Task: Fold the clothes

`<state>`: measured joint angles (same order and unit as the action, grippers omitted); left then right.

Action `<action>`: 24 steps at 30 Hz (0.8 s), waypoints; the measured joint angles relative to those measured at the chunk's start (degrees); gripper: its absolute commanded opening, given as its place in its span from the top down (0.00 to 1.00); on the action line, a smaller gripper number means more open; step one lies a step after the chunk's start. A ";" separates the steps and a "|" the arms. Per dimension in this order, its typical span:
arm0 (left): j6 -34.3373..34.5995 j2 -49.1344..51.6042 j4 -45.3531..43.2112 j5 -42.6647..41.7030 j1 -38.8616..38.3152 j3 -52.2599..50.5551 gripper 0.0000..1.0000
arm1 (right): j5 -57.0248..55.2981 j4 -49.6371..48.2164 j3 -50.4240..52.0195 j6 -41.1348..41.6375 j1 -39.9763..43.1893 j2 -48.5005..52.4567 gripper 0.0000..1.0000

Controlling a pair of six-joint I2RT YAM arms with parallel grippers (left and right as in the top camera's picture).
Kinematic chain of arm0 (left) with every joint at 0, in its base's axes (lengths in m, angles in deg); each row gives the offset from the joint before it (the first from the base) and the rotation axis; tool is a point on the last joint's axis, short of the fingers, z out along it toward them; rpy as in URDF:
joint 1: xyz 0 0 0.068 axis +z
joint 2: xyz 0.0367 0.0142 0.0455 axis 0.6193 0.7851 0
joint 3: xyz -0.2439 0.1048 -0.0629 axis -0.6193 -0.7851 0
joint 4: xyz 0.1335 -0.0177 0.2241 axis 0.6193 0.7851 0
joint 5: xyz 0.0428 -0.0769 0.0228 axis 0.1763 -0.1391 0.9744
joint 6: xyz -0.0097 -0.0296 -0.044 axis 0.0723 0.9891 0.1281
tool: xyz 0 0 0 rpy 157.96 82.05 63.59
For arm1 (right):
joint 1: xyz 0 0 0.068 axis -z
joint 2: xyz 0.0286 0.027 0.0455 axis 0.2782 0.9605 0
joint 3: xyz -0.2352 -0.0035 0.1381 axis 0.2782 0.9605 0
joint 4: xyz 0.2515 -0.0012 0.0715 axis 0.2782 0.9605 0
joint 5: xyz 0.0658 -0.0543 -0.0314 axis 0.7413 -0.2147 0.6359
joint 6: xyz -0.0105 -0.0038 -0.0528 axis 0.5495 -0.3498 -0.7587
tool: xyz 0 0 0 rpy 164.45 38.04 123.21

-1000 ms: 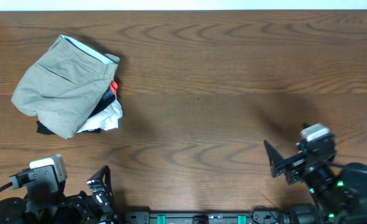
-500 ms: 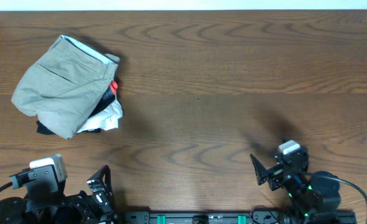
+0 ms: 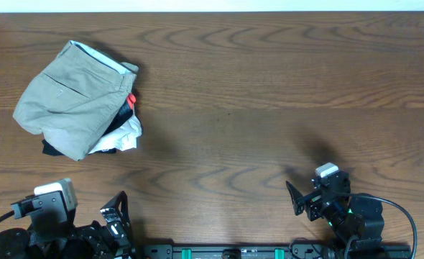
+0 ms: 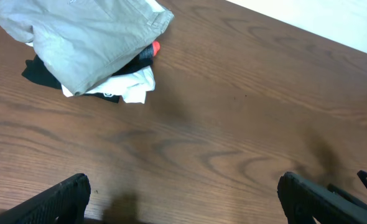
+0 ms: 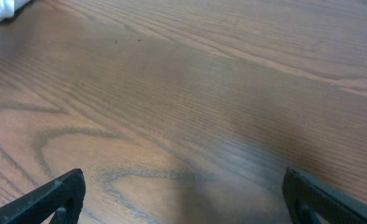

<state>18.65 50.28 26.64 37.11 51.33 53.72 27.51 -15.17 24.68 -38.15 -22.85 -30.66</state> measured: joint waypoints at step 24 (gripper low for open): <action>-0.52 -0.28 -20.50 2.16 0.00 -3.61 0.02 | 0.00 0.07 0.00 -0.02 0.00 -0.07 0.01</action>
<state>18.12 50.00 6.14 39.27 51.33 50.12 27.51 -15.11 24.68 -38.17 -22.85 -30.72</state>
